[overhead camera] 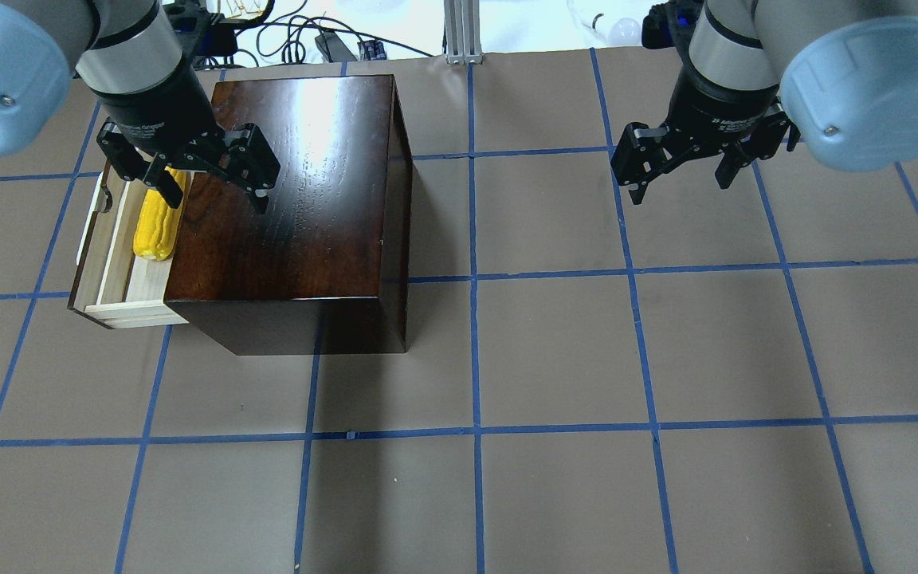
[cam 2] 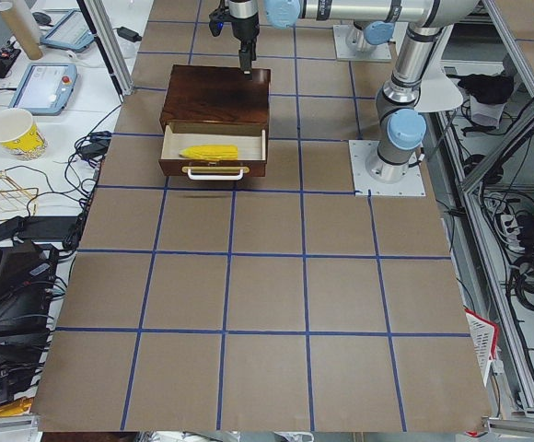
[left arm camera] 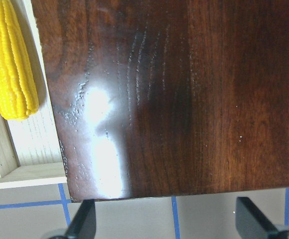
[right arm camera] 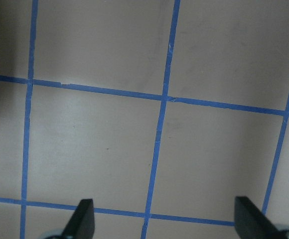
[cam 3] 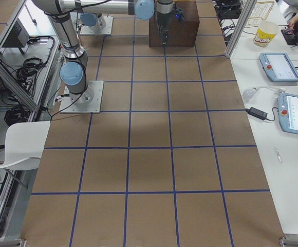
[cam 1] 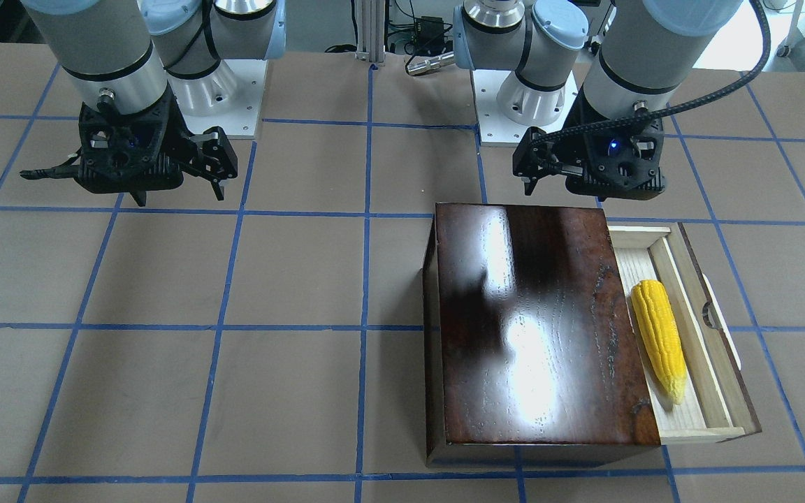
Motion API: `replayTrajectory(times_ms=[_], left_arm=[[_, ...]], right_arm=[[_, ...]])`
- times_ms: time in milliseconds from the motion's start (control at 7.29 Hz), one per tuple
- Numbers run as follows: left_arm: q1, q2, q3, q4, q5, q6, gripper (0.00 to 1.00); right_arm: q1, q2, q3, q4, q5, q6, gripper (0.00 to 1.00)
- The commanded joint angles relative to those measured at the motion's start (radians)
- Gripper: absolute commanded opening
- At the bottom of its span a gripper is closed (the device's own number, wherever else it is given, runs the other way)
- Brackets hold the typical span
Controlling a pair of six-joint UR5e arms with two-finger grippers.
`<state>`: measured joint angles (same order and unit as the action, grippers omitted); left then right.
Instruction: Open drawer and put corn inside
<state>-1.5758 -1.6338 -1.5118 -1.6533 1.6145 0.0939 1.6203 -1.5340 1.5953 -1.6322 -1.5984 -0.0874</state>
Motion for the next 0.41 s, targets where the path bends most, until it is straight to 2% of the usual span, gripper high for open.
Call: replayTrajectory(times_ms=[0, 274], left_arm=[[-0.001, 0.005, -0.008, 0.009, -0.001, 0.001, 1.0], [-0.001, 0.012, -0.016, 0.021, -0.025, 0.0, 1.0]], right_arm=[[-0.002, 0.0, 0.0, 0.0, 0.0, -0.002, 1.0], [0.001, 0.0, 0.0, 0.0, 0.0, 0.0, 1.0]])
